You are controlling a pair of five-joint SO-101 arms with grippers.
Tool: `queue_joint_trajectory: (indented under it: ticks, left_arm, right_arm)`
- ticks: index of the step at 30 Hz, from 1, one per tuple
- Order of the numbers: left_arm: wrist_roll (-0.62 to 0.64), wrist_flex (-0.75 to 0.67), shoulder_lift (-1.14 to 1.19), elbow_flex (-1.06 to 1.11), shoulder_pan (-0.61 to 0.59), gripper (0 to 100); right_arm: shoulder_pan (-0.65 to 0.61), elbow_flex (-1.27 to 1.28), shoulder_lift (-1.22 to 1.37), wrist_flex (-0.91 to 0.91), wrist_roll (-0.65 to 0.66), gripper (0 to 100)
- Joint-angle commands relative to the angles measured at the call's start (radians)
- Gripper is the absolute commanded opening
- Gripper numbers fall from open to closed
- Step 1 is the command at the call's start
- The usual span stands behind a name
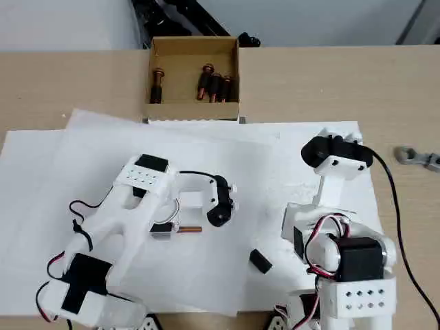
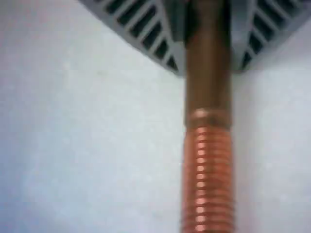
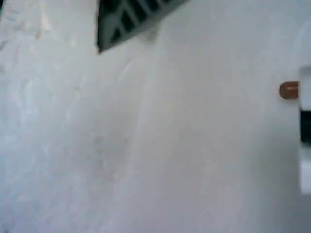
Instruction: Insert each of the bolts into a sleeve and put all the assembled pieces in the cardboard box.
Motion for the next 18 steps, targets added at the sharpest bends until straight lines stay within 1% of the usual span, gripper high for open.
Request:
queue_joint_trajectory:
  ticks: [1,6,10,13,18]
  left_arm:
    - [0.003,0.014,-0.101,-0.053,0.002,0]
    - [0.000,0.092,-0.256,-0.053,0.035,0]
    - [-0.003,0.124,-0.333,-0.054,0.028,0]
    - [-0.057,0.124,-0.342,-0.056,-0.025,0]
    - [-0.163,0.120,-0.284,-0.150,-0.189,0]
  right_arm:
    - [-0.007,-0.003,-0.012,0.007,-0.011,12.5]
    - [-0.007,-0.003,-0.012,0.007,-0.011,12.5]
    - [-0.007,-0.003,-0.012,0.007,-0.011,12.5]
    - [-0.007,-0.003,-0.012,0.007,-0.011,12.5]
    - [-0.007,-0.003,-0.012,0.007,-0.011,12.5]
